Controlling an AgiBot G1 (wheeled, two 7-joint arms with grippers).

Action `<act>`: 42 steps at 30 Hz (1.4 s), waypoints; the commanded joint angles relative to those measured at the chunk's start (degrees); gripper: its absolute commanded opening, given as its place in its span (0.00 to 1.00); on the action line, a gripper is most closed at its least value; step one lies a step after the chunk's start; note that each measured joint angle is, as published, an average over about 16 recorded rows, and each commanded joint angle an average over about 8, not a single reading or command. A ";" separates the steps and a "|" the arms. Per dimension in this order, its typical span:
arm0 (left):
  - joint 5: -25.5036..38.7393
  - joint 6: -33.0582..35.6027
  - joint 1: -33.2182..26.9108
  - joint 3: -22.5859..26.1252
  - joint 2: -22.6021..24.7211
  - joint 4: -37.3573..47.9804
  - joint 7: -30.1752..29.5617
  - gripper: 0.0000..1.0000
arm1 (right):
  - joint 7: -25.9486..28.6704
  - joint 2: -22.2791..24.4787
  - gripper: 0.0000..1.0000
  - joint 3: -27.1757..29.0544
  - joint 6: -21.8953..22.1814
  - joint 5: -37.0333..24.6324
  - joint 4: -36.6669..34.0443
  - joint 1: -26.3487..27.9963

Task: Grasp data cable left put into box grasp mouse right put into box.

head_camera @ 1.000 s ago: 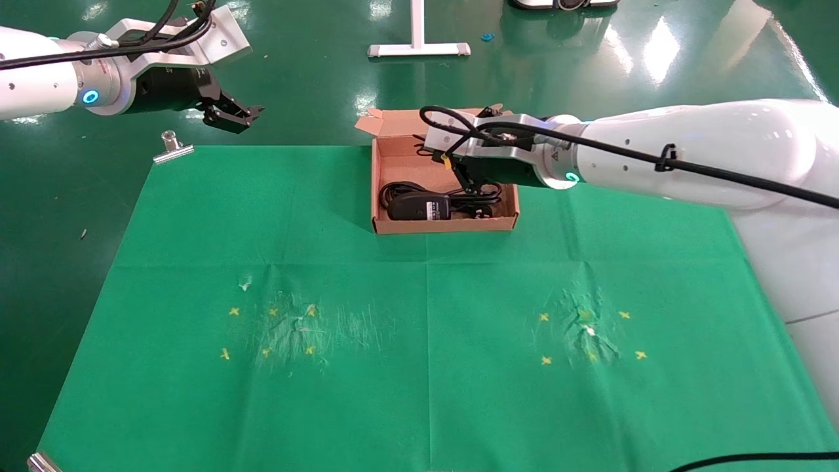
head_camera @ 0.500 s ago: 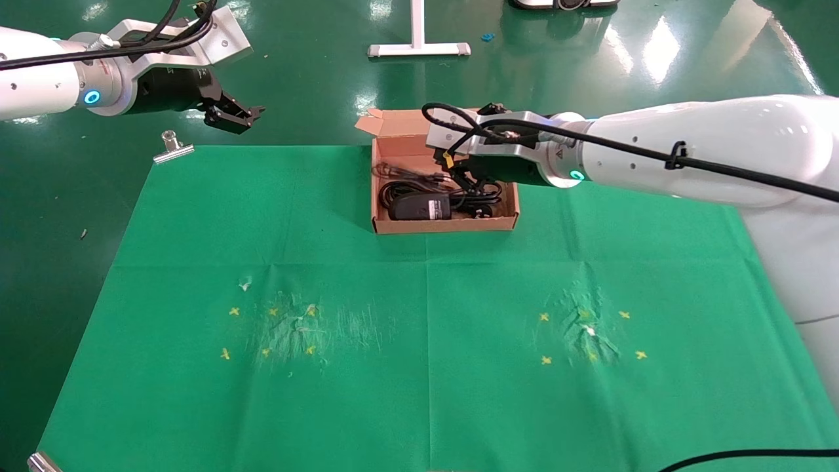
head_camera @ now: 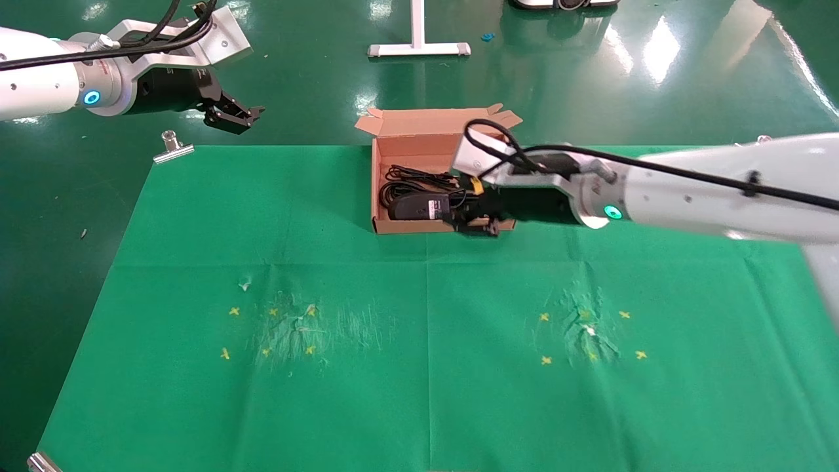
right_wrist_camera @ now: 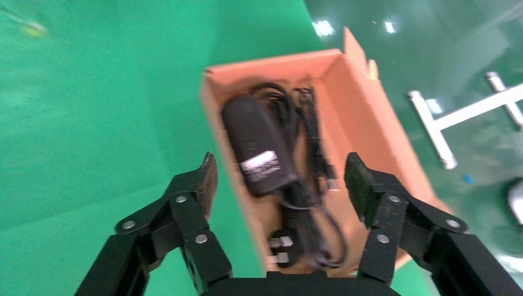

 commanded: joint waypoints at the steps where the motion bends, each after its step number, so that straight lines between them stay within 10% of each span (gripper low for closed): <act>1: 0.00 0.00 0.00 0.00 0.00 0.00 0.00 1.00 | -0.26 1.22 1.00 0.73 -1.11 2.61 0.61 -0.95; 42: -6.21 4.32 4.36 -4.49 -2.16 -2.86 1.56 1.00 | -5.58 26.20 1.00 15.71 -23.93 56.02 13.13 -20.31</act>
